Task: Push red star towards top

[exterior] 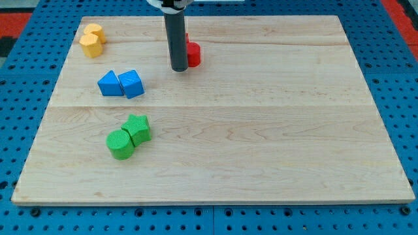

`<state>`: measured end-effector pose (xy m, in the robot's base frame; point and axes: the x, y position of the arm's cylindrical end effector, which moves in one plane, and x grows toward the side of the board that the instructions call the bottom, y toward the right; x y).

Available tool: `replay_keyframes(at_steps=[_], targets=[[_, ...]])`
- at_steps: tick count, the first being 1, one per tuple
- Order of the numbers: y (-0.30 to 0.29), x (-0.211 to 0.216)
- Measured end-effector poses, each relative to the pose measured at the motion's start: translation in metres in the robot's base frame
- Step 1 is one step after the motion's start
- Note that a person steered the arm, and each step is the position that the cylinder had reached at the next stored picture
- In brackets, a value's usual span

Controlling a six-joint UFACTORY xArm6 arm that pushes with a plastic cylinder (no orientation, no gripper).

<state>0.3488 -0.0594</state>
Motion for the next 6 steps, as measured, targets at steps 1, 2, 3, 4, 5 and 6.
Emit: replay_keyframes(at_steps=[1,2,3,4,5,6], targets=[[0.001,0.006],[0.004,-0.004],[0.005,-0.029],[0.005,-0.06],[0.005,-0.081],[0.006,-0.093]])
